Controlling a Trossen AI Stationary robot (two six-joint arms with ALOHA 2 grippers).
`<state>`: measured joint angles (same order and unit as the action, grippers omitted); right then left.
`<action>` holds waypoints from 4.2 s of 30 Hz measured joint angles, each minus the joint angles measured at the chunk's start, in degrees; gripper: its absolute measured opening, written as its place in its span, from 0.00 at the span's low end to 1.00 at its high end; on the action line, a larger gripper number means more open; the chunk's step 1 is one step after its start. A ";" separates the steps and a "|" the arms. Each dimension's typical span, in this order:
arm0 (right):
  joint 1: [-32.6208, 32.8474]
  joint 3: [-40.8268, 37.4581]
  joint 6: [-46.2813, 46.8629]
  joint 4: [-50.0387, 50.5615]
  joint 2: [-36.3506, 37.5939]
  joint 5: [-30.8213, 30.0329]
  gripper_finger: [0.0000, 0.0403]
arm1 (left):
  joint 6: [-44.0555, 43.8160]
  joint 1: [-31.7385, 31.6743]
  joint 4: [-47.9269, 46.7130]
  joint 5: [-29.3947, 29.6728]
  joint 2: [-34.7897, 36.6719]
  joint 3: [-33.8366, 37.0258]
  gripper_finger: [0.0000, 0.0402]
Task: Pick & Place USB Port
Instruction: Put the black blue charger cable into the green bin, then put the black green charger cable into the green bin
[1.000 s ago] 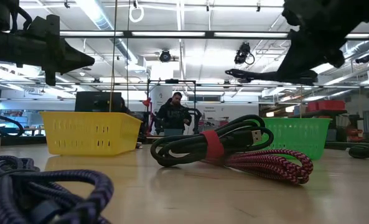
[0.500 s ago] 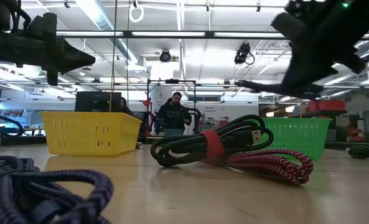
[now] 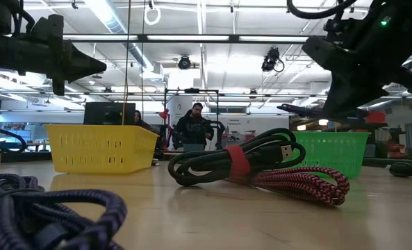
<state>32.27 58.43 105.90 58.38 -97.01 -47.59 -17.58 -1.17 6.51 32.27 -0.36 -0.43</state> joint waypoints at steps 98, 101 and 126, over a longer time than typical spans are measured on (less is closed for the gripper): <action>-35.78 -0.09 -110.43 -60.66 2.32 30.18 0.33 | 18.38 -34.17 -23.20 -13.89 -84.00 -30.58 0.40; -35.80 -0.09 -110.22 -61.51 2.32 30.14 0.33 | 18.20 -34.07 -23.56 -14.94 -83.44 -30.42 0.12; -35.95 -0.07 -109.23 -74.87 2.32 30.71 0.33 | 13.77 -21.16 -14.07 -38.96 -55.91 -41.85 0.03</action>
<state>-3.68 58.37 -3.33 -16.49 -94.70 -16.88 -3.81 -22.33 -7.56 -6.69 -56.27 -42.28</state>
